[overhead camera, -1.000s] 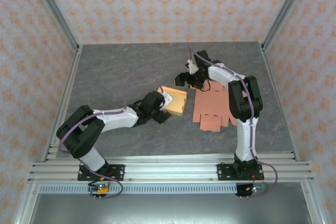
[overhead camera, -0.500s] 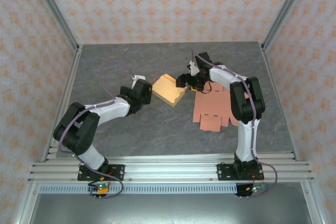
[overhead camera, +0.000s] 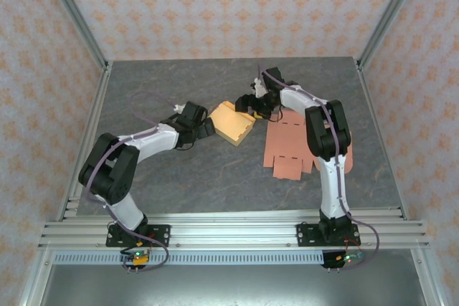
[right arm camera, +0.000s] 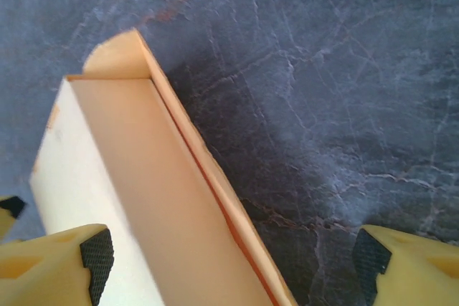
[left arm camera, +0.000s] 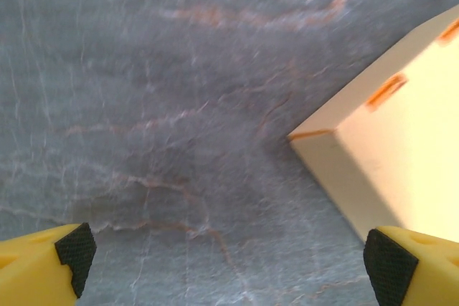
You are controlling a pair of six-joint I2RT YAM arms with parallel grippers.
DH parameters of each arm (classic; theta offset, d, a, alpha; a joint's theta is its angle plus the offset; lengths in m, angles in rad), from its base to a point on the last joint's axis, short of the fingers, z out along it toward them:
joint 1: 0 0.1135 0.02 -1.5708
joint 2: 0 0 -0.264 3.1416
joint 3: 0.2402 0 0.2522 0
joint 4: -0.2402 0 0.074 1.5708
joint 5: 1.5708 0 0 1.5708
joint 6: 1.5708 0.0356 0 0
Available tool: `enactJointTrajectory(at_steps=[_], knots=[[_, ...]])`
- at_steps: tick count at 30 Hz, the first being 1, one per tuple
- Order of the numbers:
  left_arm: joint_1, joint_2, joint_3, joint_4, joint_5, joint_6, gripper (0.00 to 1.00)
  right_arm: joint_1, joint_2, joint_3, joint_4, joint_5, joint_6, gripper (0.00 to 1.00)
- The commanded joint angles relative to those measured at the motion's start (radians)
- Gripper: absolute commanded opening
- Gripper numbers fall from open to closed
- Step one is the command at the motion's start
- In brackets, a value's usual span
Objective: Fold the paper box
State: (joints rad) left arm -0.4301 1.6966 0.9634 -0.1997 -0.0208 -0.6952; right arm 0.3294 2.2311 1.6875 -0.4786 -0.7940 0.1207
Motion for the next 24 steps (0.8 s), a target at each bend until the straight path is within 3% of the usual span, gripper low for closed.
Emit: enactJointTrajectory(at_steps=[1, 8, 13, 24], knots=[[0.0, 0.015, 0.026, -0.033, 0.048, -0.071, 0.98, 0.026, 0.016, 0.032, -0.002, -0.034, 0.007, 0.88], [-0.001, 0.136, 0.106, 0.011, 0.189, -0.095, 0.91, 0.074, -0.039, -0.016, 0.025, -0.032, 0.007, 0.87], [0.004, 0.191, 0.141, 0.004, 0.197, -0.12, 0.9, 0.112, -0.095, -0.078, 0.083, 0.01, 0.042, 0.82], [0.007, 0.207, 0.183, 0.006, 0.205, -0.141, 0.9, 0.239, -0.178, -0.15, 0.097, 0.349, 0.015, 0.81]])
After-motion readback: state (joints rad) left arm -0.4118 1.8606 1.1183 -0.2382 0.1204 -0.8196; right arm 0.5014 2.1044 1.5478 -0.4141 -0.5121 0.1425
